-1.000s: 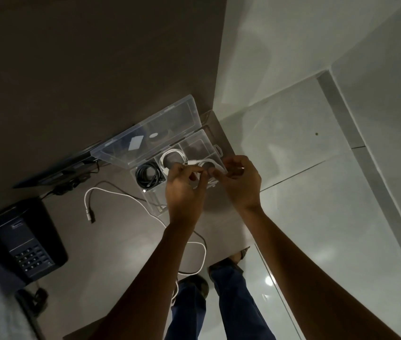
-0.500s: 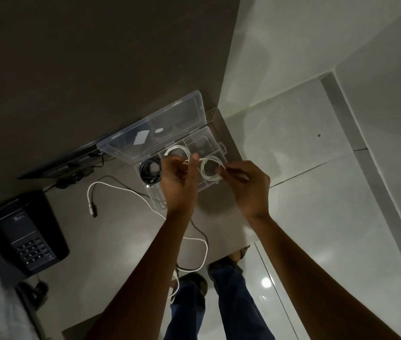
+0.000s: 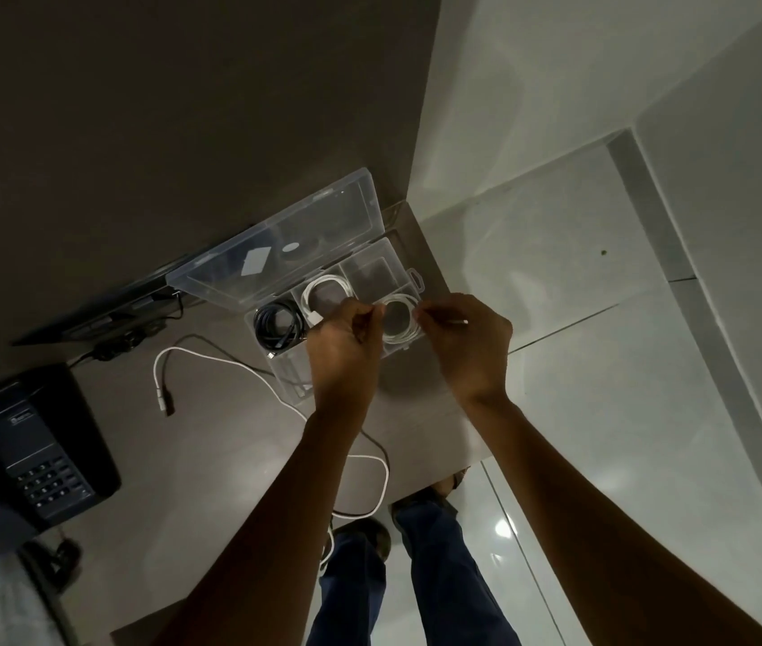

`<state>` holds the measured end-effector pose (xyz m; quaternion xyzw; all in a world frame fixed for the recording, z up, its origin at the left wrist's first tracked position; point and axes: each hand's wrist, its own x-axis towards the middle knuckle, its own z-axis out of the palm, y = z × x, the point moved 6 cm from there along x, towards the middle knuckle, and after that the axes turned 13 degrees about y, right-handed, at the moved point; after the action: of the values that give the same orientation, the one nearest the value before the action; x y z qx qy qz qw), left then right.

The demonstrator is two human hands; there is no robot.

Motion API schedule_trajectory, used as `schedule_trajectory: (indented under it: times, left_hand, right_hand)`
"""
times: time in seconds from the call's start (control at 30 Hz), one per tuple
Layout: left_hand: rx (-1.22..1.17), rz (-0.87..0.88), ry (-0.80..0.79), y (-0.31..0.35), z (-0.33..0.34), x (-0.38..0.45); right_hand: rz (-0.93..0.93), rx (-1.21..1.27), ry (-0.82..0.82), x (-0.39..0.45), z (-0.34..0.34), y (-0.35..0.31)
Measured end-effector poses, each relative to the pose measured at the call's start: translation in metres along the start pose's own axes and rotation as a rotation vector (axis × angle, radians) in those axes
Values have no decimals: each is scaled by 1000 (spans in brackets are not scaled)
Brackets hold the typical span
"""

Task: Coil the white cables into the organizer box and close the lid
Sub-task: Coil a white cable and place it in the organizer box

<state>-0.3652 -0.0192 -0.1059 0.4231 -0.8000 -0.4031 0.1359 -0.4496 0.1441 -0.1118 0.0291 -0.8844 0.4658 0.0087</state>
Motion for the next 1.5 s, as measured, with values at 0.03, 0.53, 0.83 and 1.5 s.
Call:
schedule_trajectory:
  times: [0.03, 0.53, 0.83, 1.5]
  left_hand:
    - [43, 53, -1, 4, 0, -1]
    - [436, 64, -86, 22, 10, 18]
    - [754, 84, -222, 40, 31, 40]
    - [304, 61, -274, 21, 23, 44]
  right_hand:
    - [4, -16, -1, 2, 3, -1]
    - [231, -49, -9, 11, 20, 14]
    - [328, -29, -5, 5, 20, 18]
    - [359, 15, -2, 1, 17, 13]
